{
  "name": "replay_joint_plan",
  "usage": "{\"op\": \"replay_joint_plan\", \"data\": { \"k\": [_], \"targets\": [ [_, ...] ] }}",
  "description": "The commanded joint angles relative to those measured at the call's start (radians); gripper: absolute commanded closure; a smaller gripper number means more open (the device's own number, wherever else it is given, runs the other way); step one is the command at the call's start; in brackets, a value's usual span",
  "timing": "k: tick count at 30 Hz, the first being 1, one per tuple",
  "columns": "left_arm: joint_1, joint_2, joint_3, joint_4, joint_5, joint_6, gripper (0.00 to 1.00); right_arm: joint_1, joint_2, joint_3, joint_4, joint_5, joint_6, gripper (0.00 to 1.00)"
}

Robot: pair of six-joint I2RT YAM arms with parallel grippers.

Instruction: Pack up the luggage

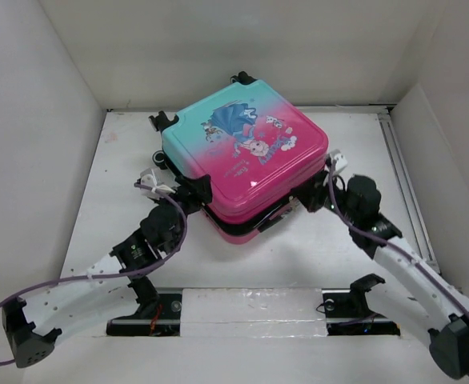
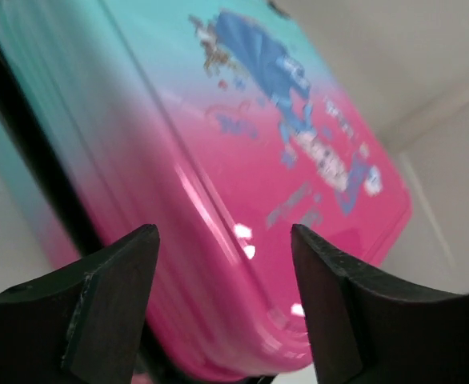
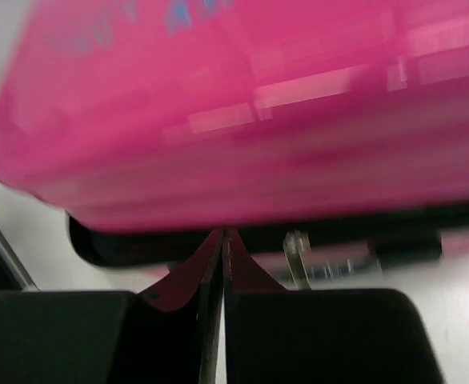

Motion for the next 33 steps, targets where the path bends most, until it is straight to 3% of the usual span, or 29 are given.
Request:
{"op": "replay_joint_plan", "data": {
  "k": [1, 2, 5, 7, 13, 20, 22, 24, 25, 26, 28, 33],
  "targets": [
    [0.005, -0.072, -0.072, -0.082, 0.075, -0.062, 0.40, 0.032, -0.126, -0.155, 0.080, 0.126, 0.055, 0.91],
    [0.005, -0.092, -0.099, -0.091, 0.087, -0.076, 0.59, 0.032, -0.160, -0.179, 0.080, 0.141, 0.055, 0.80],
    [0.005, -0.187, -0.196, -0.119, 0.139, -0.111, 0.81, 0.023, -0.170, -0.225, 0.080, 0.141, 0.055, 0.60],
    [0.005, -0.224, -0.247, -0.133, 0.174, -0.125, 0.91, 0.014, -0.125, -0.225, 0.106, 0.126, 0.055, 0.54],
    [0.005, -0.159, -0.310, -0.052, 0.311, -0.133, 0.98, 0.005, 0.088, -0.174, 0.190, 0.023, 0.055, 0.50],
    [0.005, -0.007, -0.353, 0.110, 0.409, -0.122, 0.99, 0.005, 0.154, -0.150, 0.210, 0.034, 0.045, 0.49],
    [0.005, 0.023, -0.365, 0.146, 0.445, -0.122, 0.99, -0.005, 0.175, -0.150, 0.210, 0.011, 0.044, 0.51],
    [0.005, 0.046, -0.365, 0.170, 0.466, -0.122, 0.99, -0.005, 0.194, -0.150, 0.238, -0.004, 0.044, 0.61],
    [0.005, 0.058, -0.365, 0.179, 0.466, -0.122, 0.99, -0.005, 0.211, -0.150, 0.247, -0.026, 0.044, 0.69],
    [0.005, 0.081, -0.365, 0.202, 0.475, -0.113, 0.99, -0.005, 0.211, -0.150, 0.247, -0.039, 0.044, 0.83],
    [-0.004, 0.104, -0.365, 0.231, 0.475, -0.113, 0.99, -0.005, 0.220, -0.150, 0.256, -0.050, 0.055, 0.97],
    [-0.035, 0.204, -0.344, 0.312, 0.495, -0.113, 0.99, 0.029, 0.121, -0.159, 0.151, -0.059, 0.055, 1.00]
  ]
}}
